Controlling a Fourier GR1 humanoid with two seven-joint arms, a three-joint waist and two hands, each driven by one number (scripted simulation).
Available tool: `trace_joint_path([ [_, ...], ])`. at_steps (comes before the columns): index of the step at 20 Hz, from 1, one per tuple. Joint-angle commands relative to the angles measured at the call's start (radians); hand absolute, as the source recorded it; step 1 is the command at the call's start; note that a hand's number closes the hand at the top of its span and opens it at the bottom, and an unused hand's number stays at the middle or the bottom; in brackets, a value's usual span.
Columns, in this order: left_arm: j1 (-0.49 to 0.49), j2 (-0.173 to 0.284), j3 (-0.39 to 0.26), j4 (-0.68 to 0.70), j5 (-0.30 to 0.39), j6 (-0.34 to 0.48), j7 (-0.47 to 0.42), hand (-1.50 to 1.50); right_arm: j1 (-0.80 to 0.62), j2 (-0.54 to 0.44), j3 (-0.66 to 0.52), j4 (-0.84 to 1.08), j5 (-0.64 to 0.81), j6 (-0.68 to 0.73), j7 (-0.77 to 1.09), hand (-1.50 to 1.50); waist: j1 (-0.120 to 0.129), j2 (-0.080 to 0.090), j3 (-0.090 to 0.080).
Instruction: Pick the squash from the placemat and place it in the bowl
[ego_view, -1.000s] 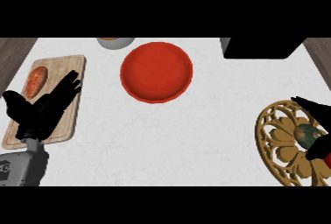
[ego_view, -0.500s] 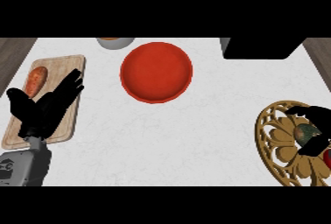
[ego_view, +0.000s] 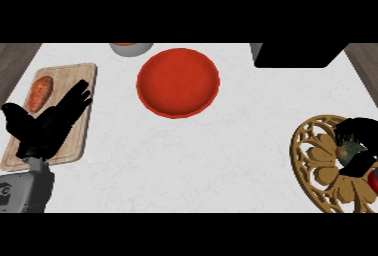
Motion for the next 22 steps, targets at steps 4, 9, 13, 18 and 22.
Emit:
trace_joint_path([
  [4,-0.028,-0.025,-0.008,0.029,-0.03,0.026,0.001,0.0,-0.009,0.004,-0.023,0.025,0.0,-0.054,-0.075,1.5,0.001,0.003,0.006],
  [9,-0.005,-0.021,0.0,0.011,-0.015,0.012,0.005,0.0,0.115,0.235,0.074,-0.268,0.051,0.01,0.297,1.5,-0.009,-0.001,0.005],
  [13,0.002,-0.019,0.003,-0.003,-0.024,0.025,0.011,0.0,0.133,0.378,0.111,-0.337,0.092,-0.017,0.455,1.5,-0.008,-0.003,0.005],
  [18,-0.021,0.01,0.037,0.074,-0.008,-0.008,-0.036,0.0,0.172,0.394,0.165,-0.603,0.097,0.081,0.51,1.5,-0.018,-0.001,0.004],
  [22,-0.012,-0.007,0.02,0.031,-0.008,-0.003,-0.016,0.0,0.268,0.425,0.24,-0.864,0.115,0.149,0.591,1.5,-0.015,-0.002,0.005],
])
